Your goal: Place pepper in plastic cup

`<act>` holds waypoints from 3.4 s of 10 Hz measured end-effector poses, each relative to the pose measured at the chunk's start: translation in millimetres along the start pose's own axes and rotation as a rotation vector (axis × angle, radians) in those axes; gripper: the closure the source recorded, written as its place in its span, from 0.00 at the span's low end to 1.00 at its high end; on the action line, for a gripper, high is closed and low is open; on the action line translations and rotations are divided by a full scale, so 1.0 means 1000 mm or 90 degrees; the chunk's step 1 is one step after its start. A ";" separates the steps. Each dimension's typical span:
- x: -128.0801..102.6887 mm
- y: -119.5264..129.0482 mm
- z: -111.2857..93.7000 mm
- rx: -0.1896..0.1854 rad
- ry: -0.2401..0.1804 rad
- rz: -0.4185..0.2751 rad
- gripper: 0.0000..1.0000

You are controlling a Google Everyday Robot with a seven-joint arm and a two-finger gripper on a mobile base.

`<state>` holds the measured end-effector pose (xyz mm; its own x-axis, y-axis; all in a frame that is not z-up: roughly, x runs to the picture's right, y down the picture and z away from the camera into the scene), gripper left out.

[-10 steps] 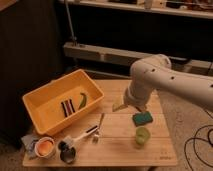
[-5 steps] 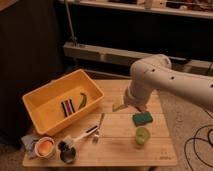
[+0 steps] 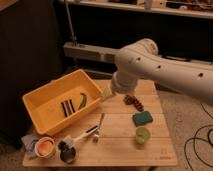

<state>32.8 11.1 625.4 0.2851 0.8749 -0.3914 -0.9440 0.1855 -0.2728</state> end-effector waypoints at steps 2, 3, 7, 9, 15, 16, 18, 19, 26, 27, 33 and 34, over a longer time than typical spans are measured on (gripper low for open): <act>-0.041 0.035 -0.009 -0.006 -0.034 -0.062 0.20; -0.057 0.049 -0.010 -0.011 -0.048 -0.088 0.20; -0.117 0.100 0.010 -0.018 -0.097 -0.180 0.20; -0.138 0.114 0.027 -0.023 -0.104 -0.211 0.20; -0.175 0.136 0.120 -0.019 -0.036 -0.288 0.20; -0.176 0.135 0.135 -0.020 -0.023 -0.289 0.20; -0.182 0.118 0.165 -0.025 0.006 -0.275 0.20; -0.186 0.110 0.177 -0.030 0.019 -0.266 0.20; -0.160 0.085 0.241 -0.089 0.106 -0.198 0.20; -0.152 0.079 0.245 -0.097 0.111 -0.190 0.20; -0.122 0.070 0.265 -0.100 0.112 -0.211 0.20; -0.119 0.071 0.268 -0.096 0.114 -0.218 0.20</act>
<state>-112.4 40.2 888.3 0.6155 0.6801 -0.3982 -0.7583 0.3735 -0.5343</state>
